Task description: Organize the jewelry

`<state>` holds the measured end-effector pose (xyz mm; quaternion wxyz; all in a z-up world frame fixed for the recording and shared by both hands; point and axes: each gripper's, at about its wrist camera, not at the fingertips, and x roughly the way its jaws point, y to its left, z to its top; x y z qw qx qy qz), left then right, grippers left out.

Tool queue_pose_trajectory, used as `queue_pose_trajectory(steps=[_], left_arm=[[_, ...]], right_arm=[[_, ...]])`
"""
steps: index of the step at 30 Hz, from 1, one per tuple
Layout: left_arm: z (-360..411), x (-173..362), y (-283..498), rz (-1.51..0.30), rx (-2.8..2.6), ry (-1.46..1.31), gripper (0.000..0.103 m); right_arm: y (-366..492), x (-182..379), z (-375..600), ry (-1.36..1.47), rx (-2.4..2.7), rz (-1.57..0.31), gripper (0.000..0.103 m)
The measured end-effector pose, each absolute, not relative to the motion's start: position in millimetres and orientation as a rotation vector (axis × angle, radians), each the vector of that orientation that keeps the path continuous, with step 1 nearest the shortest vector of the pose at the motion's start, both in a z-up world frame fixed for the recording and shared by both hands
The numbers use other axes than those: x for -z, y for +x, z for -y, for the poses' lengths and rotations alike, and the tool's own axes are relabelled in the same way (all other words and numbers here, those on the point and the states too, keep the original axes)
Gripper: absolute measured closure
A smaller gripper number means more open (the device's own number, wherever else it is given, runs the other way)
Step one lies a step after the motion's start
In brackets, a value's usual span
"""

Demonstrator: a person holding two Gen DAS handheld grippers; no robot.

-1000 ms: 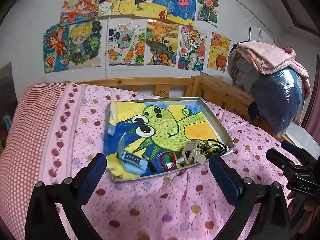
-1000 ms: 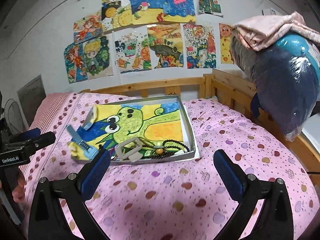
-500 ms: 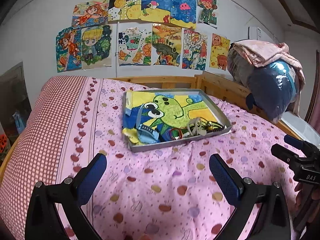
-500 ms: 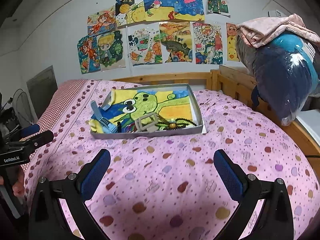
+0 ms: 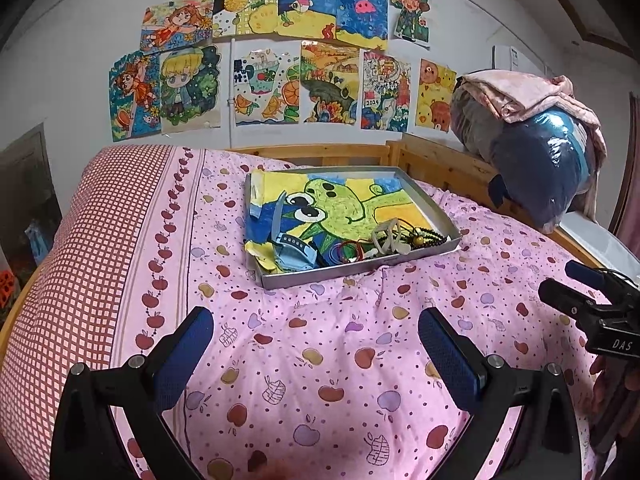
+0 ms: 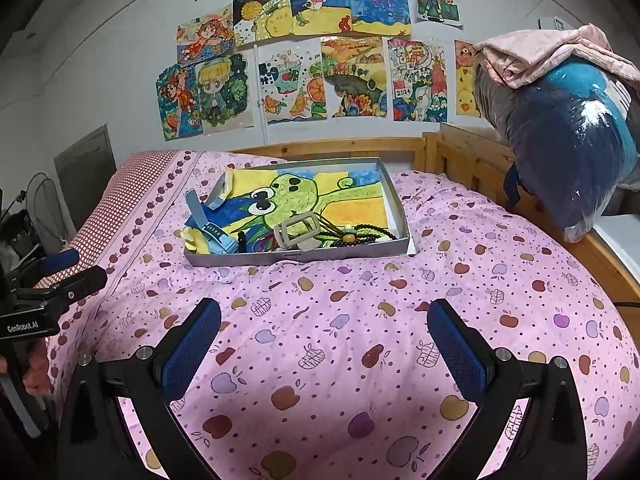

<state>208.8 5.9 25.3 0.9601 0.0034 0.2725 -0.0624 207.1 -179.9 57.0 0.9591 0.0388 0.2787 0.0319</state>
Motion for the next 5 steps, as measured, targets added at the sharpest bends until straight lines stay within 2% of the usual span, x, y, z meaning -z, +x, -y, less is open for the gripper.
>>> queue_pose_trajectory(steps=[5], left_arm=[[-6.8,-20.4,210.5,-0.556,0.125,0.002,0.000]], right_arm=[[209.6,-51.8,179.6,0.082,-0.068,-0.581,0.002]])
